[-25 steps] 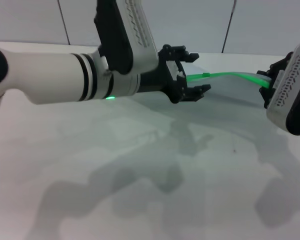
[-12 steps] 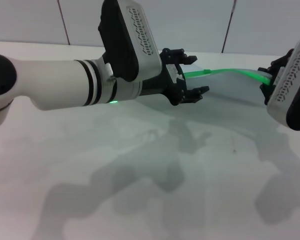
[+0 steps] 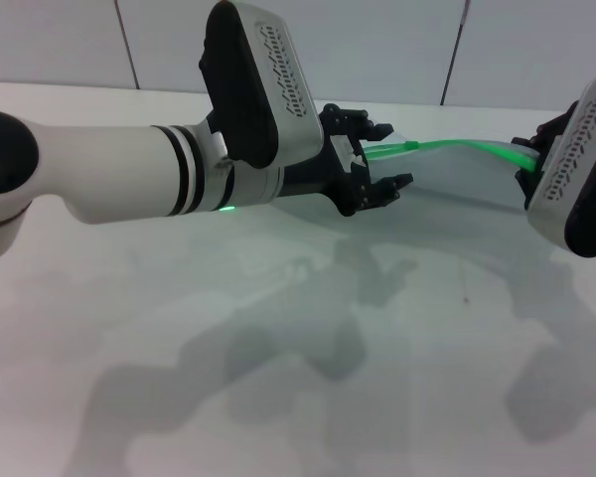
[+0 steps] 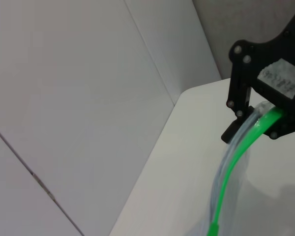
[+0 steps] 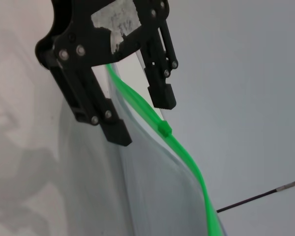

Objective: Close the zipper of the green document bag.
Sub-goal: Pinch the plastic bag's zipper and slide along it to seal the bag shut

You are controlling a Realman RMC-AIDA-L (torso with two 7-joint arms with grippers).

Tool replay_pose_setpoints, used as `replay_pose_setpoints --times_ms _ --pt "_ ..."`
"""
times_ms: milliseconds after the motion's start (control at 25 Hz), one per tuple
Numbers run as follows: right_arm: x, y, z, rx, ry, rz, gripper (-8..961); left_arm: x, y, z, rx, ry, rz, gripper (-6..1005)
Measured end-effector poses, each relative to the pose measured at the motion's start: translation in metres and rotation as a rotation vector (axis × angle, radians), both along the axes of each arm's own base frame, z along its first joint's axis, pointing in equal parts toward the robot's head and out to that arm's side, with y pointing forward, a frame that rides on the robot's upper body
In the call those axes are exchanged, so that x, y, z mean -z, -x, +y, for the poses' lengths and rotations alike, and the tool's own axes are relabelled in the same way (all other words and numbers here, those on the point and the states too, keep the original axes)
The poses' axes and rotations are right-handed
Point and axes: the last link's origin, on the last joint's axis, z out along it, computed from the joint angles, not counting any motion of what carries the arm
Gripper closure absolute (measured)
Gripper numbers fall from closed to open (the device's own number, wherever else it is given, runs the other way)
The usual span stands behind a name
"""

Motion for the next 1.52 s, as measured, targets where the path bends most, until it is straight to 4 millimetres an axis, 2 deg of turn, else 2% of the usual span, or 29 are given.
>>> replay_pose_setpoints --times_ms 80,320,1520 --pt "0.0001 -0.0001 -0.0001 0.001 0.001 0.0 904 -0.0005 0.0001 0.0007 -0.002 -0.006 0.0 287" --pt "0.0019 0.0021 -0.0014 -0.006 0.007 -0.001 905 -0.0002 0.0012 0.0023 0.003 -0.014 0.012 437" --pt "0.005 0.0019 -0.0021 -0.001 0.007 -0.001 904 0.007 -0.0047 0.008 0.121 -0.04 0.102 526"
